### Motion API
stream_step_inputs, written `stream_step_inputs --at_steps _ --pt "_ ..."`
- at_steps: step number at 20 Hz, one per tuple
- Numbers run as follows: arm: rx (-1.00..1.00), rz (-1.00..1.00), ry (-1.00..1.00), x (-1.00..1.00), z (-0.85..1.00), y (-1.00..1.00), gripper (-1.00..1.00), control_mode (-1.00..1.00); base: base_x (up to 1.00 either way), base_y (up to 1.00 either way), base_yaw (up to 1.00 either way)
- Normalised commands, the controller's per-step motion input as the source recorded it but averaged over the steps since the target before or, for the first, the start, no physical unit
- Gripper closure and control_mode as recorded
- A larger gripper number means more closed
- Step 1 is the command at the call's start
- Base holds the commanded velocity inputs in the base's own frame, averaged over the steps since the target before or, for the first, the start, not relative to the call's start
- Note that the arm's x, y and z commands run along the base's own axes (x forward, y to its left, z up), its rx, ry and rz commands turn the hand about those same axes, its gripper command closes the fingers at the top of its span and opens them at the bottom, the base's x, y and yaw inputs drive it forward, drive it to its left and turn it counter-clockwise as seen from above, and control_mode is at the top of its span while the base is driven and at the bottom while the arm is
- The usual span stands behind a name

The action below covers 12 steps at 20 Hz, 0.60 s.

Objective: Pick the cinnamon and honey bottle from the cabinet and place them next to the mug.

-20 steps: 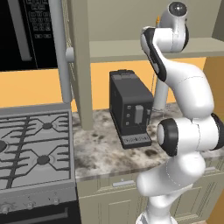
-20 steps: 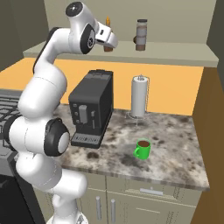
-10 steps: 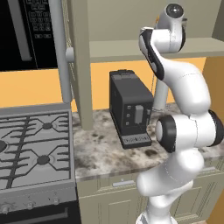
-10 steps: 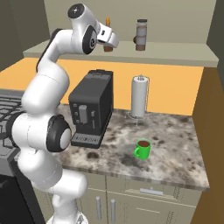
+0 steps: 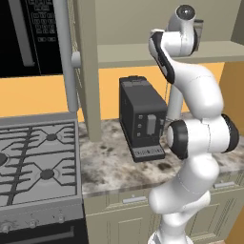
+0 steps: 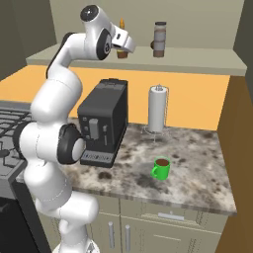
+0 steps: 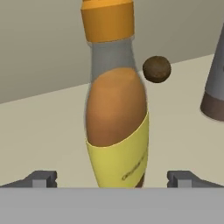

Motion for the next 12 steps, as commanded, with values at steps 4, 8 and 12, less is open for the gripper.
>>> stream_step_inputs --at_steps 4,8,12 --pt "0.00 0.00 0.00 0.17 0.00 0.00 -1.00 -1.00 0.00 0.00 0.00" --pt "0.00 0.00 0.00 0.03 0.00 0.00 -1.00 -1.00 0.00 0.00 0.00" --pt "0.00 0.00 0.00 0.01 0.00 0.00 -1.00 -1.00 0.00 0.00 0.00"
